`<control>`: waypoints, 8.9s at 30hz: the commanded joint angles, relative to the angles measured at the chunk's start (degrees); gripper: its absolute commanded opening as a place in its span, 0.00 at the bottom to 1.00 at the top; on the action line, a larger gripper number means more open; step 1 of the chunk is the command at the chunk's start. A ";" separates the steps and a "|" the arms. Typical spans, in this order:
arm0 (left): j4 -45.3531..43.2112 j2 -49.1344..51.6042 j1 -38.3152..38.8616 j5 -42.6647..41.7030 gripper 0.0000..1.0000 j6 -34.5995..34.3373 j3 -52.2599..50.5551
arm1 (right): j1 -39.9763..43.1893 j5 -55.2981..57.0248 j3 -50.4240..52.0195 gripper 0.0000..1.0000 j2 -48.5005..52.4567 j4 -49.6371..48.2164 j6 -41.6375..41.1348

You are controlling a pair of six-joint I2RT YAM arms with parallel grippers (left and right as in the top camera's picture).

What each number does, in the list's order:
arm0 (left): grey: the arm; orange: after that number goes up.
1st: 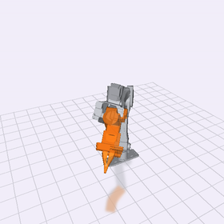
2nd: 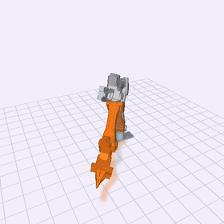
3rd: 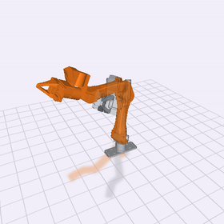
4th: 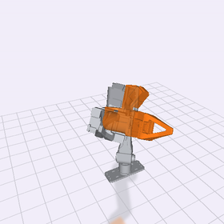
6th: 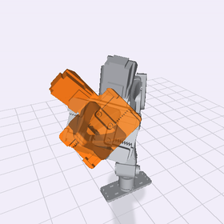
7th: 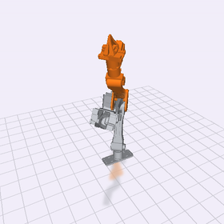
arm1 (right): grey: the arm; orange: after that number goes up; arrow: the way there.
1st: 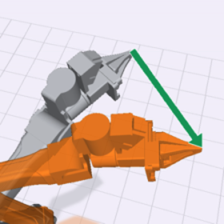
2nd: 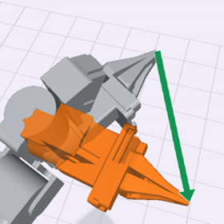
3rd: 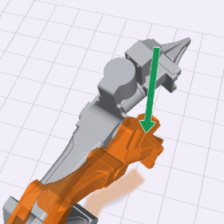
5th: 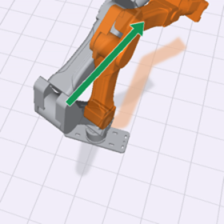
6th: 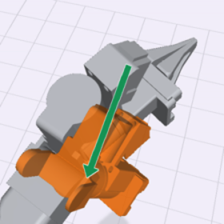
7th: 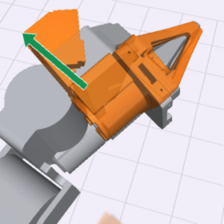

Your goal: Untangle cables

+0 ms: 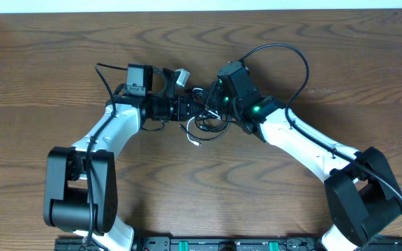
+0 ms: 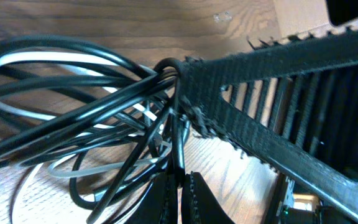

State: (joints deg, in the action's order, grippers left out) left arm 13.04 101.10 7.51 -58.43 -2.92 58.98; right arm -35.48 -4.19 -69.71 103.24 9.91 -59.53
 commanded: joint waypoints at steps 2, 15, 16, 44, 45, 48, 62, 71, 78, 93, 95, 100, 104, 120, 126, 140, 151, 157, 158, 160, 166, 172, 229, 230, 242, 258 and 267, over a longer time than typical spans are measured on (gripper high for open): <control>-0.07 0.74 0.00 -5.42 0.07 2.89 0.33 | -0.94 1.95 -0.66 0.29 -0.90 0.20 -0.26; -0.59 0.74 1.55 -5.57 0.07 3.37 0.33 | -1.11 0.59 -0.66 0.17 -0.90 0.20 -0.90; -0.66 0.74 1.55 -5.40 0.07 3.34 0.33 | -1.27 0.59 -0.66 0.16 -0.90 0.26 -0.90; -0.76 0.74 1.57 8.15 0.08 -3.87 0.33 | 3.30 1.88 -0.66 0.23 -0.90 6.21 8.72; -0.79 0.74 1.57 8.17 0.08 -3.87 0.33 | 3.63 1.88 -0.66 0.24 -0.90 6.19 11.13; -0.79 0.74 1.57 8.17 0.08 -3.85 0.33 | 5.38 1.22 -0.68 0.28 -1.03 6.14 16.26; 0.85 -0.17 3.43 18.14 0.08 -10.86 2.47 | 19.45 -6.32 -0.66 0.01 1.92 13.16 23.41; -1.22 -0.15 13.27 35.41 0.08 -20.59 4.42 | 15.61 -7.87 -0.66 0.01 15.67 -6.27 19.96; 2.82 2.69 13.90 43.85 0.08 -21.81 4.24 | 11.43 -23.26 -0.66 0.01 19.65 -8.85 18.78; 1.14 5.97 -0.13 56.98 0.08 -20.70 4.24 | 3.61 -35.52 -0.68 0.01 17.22 -0.92 19.43; -0.66 5.97 -1.53 52.63 0.08 -19.85 4.24 | 3.78 -34.38 -0.68 0.01 14.95 0.22 22.40; -5.33 6.03 -1.79 45.92 0.08 -20.33 4.24 | 4.04 -20.48 -0.68 0.01 10.08 -0.04 29.88; -4.66 6.88 0.79 45.94 0.08 -20.26 3.93 | 5.53 -17.03 -0.68 0.01 9.31 0.17 31.74; 9.20 13.00 11.32 32.35 0.08 -7.08 6.71 | 18.32 -26.23 -0.68 0.01 9.27 6.51 39.12; 37.90 12.92 15.93 53.53 0.08 0.50 19.21 | 22.97 -27.43 -0.68 0.07 9.27 10.51 39.89; 42.21 -0.52 15.89 58.07 0.08 -27.23 24.57 | 17.51 -33.33 -0.68 0.03 9.29 7.19 48.24; 35.56 0.07 15.04 51.30 0.08 -37.68 9.44 | 5.49 -14.71 -0.68 0.01 10.36 -9.25 48.46; 28.41 0.17 13.33 59.56 0.08 -37.68 3.37 | 2.54 -12.00 -0.68 0.01 10.97 -9.92 46.53; 26.49 0.17 13.11 61.13 0.08 -37.66 2.43 | 2.16 -12.02 -0.68 0.02 11.30 -9.90 46.10; 22.03 0.42 12.48 63.08 0.08 -37.66 0.46 | 1.77 -12.00 -0.68 0.02 12.11 -9.86 45.86; 15.52 2.60 11.43 63.04 0.08 -37.68 -0.44 | 1.86 -11.98 -0.68 0.01 14.08 -8.70 45.79; 8.13 2.64 11.04 64.08 0.08 -36.04 -0.44 | 3.67 -14.12 -0.68 0.01 13.42 -1.64 39.50; 30.32 6.38 14.97 44.50 0.25 2.93 8.94 | 6.97 -21.40 -0.66 0.22 3.63 24.09 63.89; 30.10 6.40 14.97 44.50 0.19 2.99 8.94 | 6.95 -21.86 -0.66 0.22 3.63 23.93 63.91; 23.91 6.38 14.97 36.24 0.08 5.73 8.94 | 5.86 -23.12 -0.61 0.33 3.65 24.35 73.53; 25.66 6.38 13.88 25.31 0.07 10.82 8.96 | 5.77 -18.29 -0.55 0.35 3.65 26.56 79.25; 25.86 6.32 11.67 18.80 0.08 10.84 9.11 | 6.78 -21.97 -0.20 0.34 3.65 27.28 82.12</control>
State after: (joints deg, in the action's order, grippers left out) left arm 38.76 107.20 20.34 -34.76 6.50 67.94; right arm -29.39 -22.76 -70.32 106.50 36.84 19.51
